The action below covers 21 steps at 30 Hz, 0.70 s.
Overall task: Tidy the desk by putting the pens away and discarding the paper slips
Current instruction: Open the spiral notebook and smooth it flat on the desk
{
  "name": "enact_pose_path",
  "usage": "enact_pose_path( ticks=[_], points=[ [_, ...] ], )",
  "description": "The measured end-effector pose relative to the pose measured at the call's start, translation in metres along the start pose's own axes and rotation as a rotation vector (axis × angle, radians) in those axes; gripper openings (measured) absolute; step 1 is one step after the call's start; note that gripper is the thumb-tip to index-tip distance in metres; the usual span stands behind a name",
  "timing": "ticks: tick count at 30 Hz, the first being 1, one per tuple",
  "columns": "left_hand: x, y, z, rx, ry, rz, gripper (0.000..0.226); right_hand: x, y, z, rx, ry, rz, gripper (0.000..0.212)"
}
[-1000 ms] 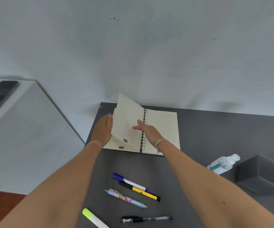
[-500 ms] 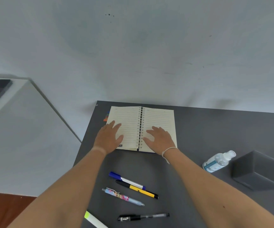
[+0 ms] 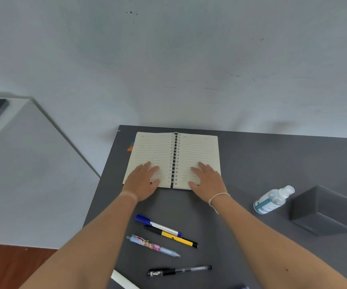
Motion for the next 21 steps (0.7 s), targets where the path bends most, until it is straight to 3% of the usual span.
enact_pose_path(
  ticks=[21],
  points=[
    [-0.001,-0.011,-0.01,-0.072,0.094,-0.025,0.053,0.0,-0.01,0.0,0.025,0.031,0.006,0.055]
  ],
)
Point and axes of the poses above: each hand's wrist, its own y-axis towards the middle knuckle, its own x-axis out of the palm, z = x × y, the point moved 6 cm from there along y, towards the middle knuckle, and after that the axes turned 12 degrees about -z, right-handed, at the moved point
